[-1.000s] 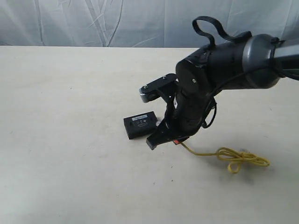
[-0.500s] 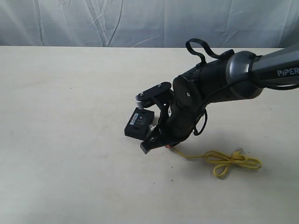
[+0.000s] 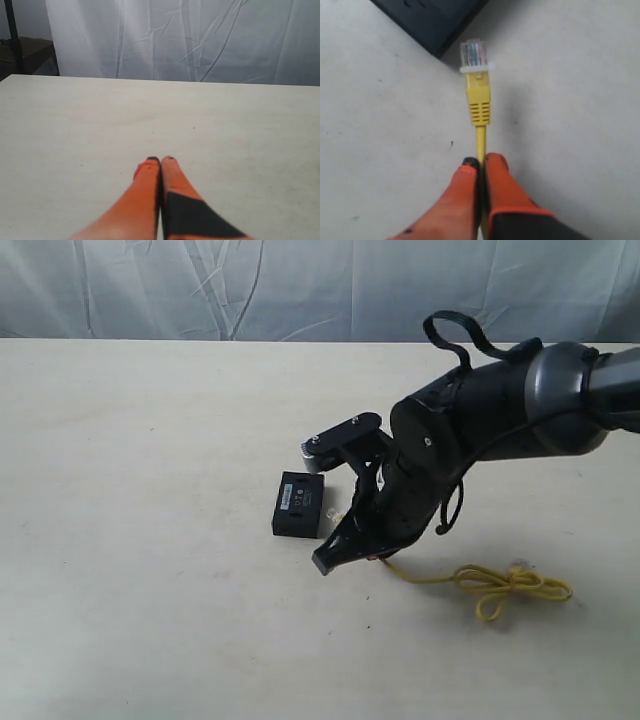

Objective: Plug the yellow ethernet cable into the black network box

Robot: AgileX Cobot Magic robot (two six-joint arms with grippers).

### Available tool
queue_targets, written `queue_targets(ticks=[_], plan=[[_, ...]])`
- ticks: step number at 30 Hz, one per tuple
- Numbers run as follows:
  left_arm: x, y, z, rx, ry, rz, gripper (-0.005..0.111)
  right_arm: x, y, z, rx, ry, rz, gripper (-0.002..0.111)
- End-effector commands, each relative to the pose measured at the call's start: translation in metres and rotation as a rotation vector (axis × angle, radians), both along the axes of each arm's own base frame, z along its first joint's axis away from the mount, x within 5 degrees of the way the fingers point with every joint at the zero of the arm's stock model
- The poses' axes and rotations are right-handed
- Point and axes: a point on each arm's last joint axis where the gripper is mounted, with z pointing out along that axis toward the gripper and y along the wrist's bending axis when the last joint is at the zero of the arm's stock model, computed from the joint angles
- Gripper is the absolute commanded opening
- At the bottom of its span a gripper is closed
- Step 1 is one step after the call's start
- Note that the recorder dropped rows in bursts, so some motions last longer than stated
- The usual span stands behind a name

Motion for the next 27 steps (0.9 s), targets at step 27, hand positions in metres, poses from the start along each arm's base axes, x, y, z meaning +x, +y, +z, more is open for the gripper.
queue_targets(ticks=[27], plan=[[0.001,0.0,0.013,-0.03,-0.154,-0.002,0.0,-0.009,0.009,-0.031,0.049,-0.056,0.064,-0.001]])
